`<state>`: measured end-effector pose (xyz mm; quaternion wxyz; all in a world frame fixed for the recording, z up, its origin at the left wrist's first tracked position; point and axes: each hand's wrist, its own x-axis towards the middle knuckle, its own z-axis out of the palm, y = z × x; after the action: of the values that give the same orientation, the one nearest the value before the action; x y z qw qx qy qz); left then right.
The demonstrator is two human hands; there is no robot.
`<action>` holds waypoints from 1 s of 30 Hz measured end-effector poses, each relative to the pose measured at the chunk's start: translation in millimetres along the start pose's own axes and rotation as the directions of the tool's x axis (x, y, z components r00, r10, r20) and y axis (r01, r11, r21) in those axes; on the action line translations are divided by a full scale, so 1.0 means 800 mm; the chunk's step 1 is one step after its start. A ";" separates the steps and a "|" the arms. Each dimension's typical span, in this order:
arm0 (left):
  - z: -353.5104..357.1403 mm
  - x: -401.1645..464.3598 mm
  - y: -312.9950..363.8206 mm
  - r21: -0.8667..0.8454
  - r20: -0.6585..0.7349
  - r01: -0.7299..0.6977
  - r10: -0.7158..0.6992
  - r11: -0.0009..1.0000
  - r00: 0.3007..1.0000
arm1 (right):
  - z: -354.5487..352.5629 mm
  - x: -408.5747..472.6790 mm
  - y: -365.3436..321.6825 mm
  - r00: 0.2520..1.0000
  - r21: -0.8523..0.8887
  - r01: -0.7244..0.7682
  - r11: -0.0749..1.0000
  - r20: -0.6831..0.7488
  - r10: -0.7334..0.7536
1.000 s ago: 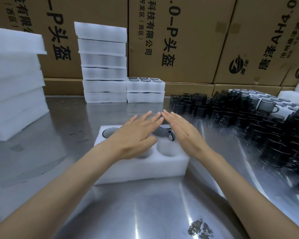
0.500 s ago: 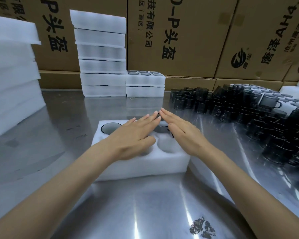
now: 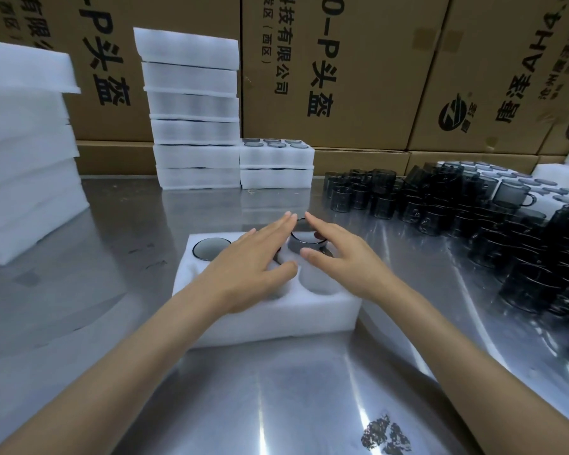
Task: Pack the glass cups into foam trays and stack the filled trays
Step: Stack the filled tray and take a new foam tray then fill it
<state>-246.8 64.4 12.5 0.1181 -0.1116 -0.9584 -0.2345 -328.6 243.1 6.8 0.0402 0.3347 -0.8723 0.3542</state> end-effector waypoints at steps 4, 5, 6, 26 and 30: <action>0.000 -0.001 0.000 -0.006 -0.004 -0.026 0.026 1.000 1.000 | -0.002 0.000 -0.002 0.995 -0.097 0.056 0.994 -0.074 -0.063; 0.000 0.000 0.000 -0.008 -0.001 -0.031 0.031 0.999 1.000 | -0.002 -0.001 -0.002 0.995 -0.109 0.063 0.992 -0.075 -0.072; 0.000 0.000 0.000 -0.008 0.006 -0.033 0.034 0.999 0.999 | -0.003 -0.002 -0.002 0.995 -0.112 0.066 0.992 -0.071 -0.074; -0.004 0.005 -0.002 0.167 0.157 -0.055 0.028 0.984 0.987 | -0.008 -0.003 -0.004 0.978 -0.239 0.004 0.971 0.203 0.046; -0.007 0.005 -0.003 0.192 0.201 -0.063 0.023 0.979 0.979 | -0.010 -0.001 -0.003 0.954 -0.231 -0.007 0.973 0.291 0.076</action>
<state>-250.3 60.3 17.9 0.0379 -0.1429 -0.9813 -0.1234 -327.9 247.2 13.7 -0.0614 0.3590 -0.9100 0.1983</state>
